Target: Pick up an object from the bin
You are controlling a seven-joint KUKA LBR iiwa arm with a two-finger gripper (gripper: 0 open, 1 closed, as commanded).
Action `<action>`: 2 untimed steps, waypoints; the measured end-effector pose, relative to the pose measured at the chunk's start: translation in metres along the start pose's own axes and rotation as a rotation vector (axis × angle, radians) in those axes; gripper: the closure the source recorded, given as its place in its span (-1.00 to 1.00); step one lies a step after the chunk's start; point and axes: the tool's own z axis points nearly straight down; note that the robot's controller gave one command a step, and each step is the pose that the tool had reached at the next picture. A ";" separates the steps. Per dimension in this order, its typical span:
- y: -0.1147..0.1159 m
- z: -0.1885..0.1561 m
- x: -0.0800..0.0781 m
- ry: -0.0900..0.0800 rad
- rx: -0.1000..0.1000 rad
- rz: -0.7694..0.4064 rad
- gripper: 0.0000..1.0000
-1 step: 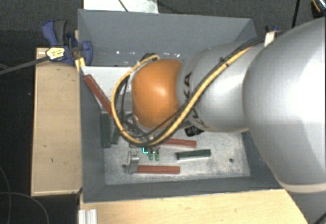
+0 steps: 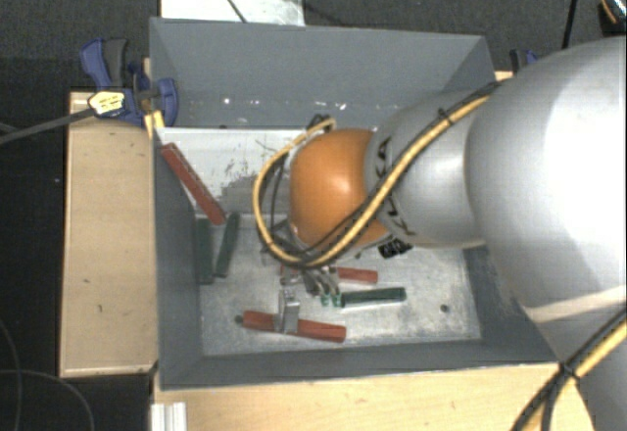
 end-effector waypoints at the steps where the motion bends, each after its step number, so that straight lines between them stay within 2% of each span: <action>1: -0.051 -0.001 0.014 -0.004 -0.001 0.005 -1.00; 2: -0.129 -0.001 -0.016 -0.010 0.002 0.032 -1.00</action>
Offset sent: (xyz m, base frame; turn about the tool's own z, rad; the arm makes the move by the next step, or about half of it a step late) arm -0.0110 -0.0496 0.0005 -0.0008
